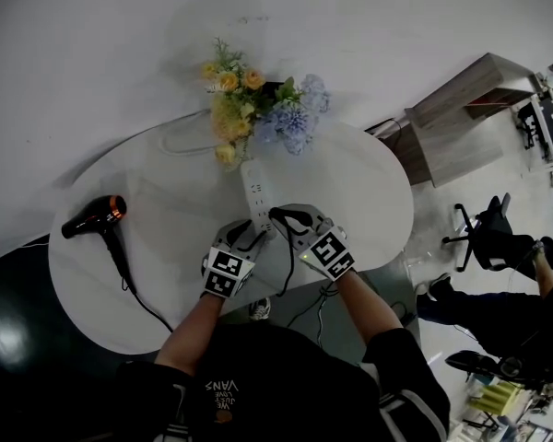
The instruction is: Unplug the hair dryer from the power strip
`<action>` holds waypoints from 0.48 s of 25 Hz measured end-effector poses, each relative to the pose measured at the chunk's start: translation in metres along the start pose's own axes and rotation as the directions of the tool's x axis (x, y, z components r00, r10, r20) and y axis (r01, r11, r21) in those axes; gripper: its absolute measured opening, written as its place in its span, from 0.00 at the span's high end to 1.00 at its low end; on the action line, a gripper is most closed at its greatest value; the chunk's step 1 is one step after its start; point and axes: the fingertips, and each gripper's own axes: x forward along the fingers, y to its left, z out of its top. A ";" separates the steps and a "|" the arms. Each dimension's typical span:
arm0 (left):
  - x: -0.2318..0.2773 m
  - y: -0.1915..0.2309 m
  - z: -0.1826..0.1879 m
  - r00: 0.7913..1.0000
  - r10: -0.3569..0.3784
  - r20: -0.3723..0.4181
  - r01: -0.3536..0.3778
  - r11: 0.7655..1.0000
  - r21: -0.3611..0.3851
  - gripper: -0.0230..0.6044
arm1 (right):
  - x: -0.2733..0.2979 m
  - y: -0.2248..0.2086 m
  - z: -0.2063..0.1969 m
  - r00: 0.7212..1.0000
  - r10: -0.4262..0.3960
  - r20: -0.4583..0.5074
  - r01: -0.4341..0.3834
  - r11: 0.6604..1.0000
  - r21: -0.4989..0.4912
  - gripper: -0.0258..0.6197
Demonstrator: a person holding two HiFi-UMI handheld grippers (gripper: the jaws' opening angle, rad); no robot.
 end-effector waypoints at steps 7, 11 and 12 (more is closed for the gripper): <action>-0.002 -0.002 0.004 1.000 -0.009 -0.009 0.009 0.999 -0.043 0.66 | -0.023 -0.003 -0.003 0.996 -0.084 0.021 0.082 0.994 0.077 0.84; -0.004 -0.007 0.006 1.000 -0.002 -0.003 0.002 1.000 -0.027 0.66 | -0.036 0.000 -0.007 0.992 -0.122 0.026 0.118 0.987 0.110 0.84; -0.006 -0.009 0.007 1.000 -0.003 0.003 0.003 1.000 -0.022 0.66 | -0.039 0.001 -0.008 0.991 -0.129 0.031 0.125 0.985 0.121 0.84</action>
